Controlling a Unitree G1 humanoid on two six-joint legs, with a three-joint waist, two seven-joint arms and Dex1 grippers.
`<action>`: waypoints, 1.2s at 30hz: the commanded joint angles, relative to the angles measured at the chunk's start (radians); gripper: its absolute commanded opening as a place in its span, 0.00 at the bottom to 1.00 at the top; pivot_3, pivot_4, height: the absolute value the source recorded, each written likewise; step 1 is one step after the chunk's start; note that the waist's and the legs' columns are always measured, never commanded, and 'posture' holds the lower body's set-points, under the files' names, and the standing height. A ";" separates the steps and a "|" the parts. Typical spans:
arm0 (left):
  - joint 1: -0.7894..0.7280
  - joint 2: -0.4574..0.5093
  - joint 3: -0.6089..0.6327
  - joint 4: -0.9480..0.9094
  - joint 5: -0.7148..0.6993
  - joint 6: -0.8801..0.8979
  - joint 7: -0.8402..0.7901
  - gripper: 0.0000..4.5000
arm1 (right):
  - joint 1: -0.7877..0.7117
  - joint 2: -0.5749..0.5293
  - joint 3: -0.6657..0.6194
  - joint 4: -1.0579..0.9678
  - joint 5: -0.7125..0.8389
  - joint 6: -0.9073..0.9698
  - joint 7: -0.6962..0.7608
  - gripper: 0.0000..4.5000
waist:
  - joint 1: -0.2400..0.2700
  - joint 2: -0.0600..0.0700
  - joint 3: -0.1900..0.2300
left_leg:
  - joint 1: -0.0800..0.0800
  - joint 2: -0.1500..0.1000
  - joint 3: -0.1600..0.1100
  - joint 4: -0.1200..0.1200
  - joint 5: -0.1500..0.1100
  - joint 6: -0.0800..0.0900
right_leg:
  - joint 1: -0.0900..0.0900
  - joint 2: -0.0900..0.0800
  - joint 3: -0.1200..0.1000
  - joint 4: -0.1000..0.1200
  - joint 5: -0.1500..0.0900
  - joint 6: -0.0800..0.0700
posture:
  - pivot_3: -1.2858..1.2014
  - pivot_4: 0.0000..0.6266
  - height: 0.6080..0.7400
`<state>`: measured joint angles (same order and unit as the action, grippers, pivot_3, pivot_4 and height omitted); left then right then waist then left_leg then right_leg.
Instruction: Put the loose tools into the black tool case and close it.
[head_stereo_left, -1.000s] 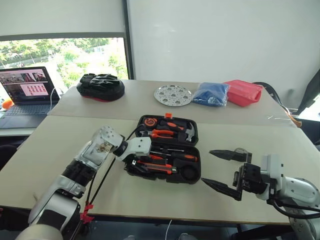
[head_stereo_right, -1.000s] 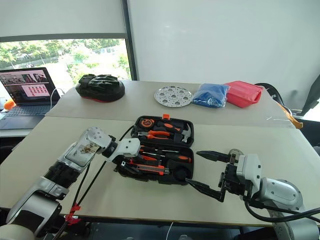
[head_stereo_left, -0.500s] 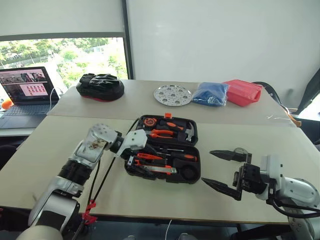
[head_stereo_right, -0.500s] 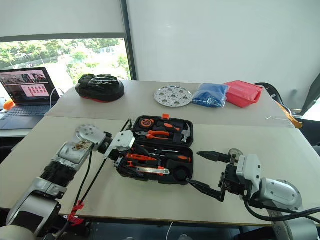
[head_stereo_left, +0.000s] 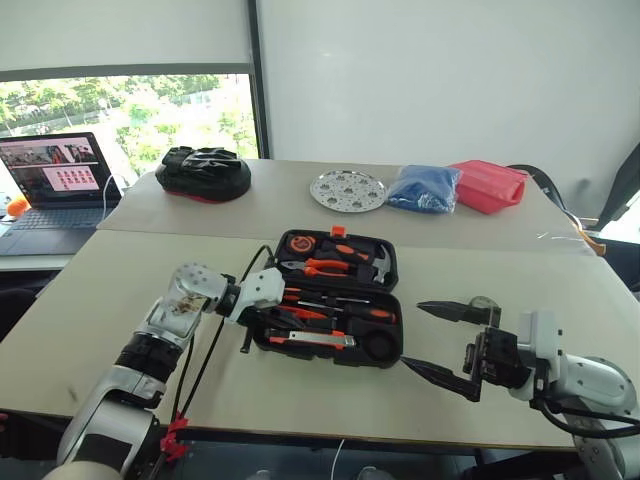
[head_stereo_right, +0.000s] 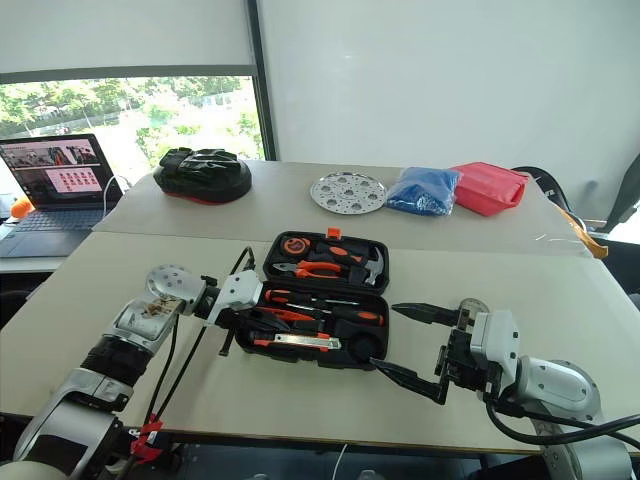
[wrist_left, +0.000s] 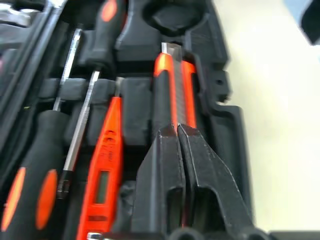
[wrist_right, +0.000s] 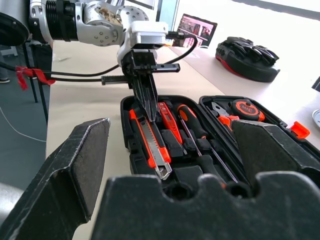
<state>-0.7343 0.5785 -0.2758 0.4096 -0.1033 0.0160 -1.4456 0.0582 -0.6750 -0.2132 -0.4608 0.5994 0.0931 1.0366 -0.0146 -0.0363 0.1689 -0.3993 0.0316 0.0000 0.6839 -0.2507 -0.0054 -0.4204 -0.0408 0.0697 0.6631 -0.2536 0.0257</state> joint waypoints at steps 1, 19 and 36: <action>0.006 -0.013 -0.013 0.018 0.033 -0.005 0.039 0.01 | -0.007 0.001 -0.014 -0.019 0.005 -0.020 -0.003 1.00 | 0.000 0.000 0.000 | 0.000 0.000 0.000 0.000 0.000 0.000 | 0.000 0.000 0.000 0.000 0.000 0.000 | 0.52 0.24 1.00; 0.109 -0.042 -0.116 -0.073 0.153 0.060 0.147 0.01 | -0.025 0.009 -0.002 -0.016 -0.003 -0.021 -0.026 1.00 | 0.003 0.009 -0.006 | 0.028 0.000 0.000 -0.004 -0.001 0.001 | 0.032 -0.001 0.000 -0.009 -0.006 0.010 | 0.52 0.24 1.00; 0.299 0.147 0.347 -0.102 -0.307 0.010 -0.044 0.89 | 0.391 0.056 -0.408 0.165 -0.032 -0.164 0.009 1.00 | -0.004 0.010 -0.006 | 0.012 0.000 0.001 -0.006 -0.003 0.005 | 0.017 -0.002 0.000 -0.013 -0.001 0.003 | 0.52 0.24 1.00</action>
<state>-0.4592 0.6890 0.0094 0.2926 -0.3639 0.0117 -1.4643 0.4180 -0.6354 -0.5519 -0.3201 0.5747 -0.0119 1.0435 -0.0190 -0.0267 0.1633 -0.3871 0.0319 0.0007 0.6783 -0.2540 -0.0007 -0.4037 -0.0423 0.0700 0.6503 -0.2550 0.0285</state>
